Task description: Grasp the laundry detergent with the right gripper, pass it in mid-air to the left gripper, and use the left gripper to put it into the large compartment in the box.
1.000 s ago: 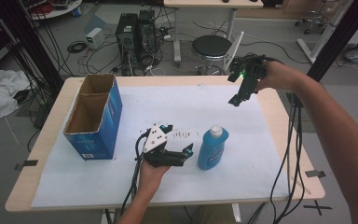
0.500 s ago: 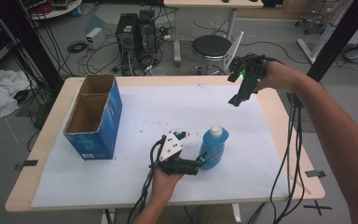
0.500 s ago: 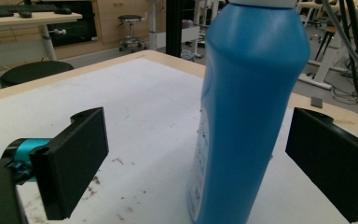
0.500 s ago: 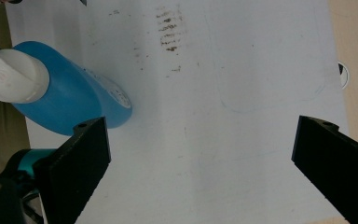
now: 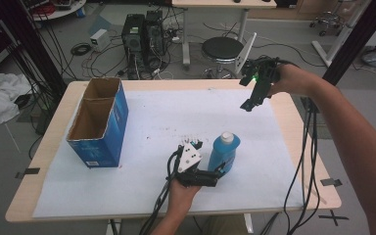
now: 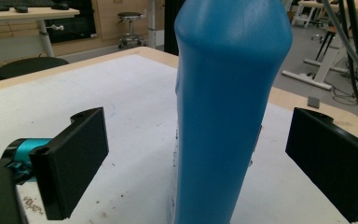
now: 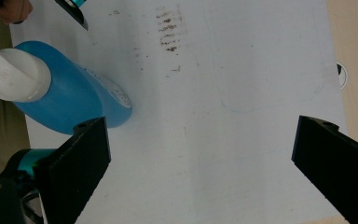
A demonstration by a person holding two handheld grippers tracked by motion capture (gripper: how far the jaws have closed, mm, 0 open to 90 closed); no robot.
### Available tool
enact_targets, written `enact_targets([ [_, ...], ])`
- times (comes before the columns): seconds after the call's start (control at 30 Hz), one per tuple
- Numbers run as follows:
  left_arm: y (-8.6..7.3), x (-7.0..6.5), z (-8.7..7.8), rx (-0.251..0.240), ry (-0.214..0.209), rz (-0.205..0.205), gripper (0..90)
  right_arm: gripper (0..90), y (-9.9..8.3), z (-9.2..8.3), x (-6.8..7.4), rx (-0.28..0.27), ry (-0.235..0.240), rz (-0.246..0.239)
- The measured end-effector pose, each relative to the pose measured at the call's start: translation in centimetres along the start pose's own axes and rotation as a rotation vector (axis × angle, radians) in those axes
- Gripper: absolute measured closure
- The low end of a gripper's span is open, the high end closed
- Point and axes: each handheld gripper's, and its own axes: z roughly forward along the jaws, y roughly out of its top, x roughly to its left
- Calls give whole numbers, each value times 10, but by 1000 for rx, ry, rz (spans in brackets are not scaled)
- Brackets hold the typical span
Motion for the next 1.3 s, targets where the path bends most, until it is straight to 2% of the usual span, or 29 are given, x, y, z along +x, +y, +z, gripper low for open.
enact_targets([
  [0.33,-3,-4,15,-11,19,-26,56,33,0,-3,2,-6,-5,-1],
  [0.77,-6,-6,36,-13,8,-32,57,33,3,-1,1,-5,-1,-5],
  [1.07,-7,-6,43,-18,16,-38,57,33,1,-1,0,-8,0,-1],
  [1.2,-8,-6,45,-11,21,-29,57,33,2,-1,-1,-16,0,-5],
  [1.3,-8,-7,44,-20,7,-11,119,33,3,0,-1,-10,2,-3],
])
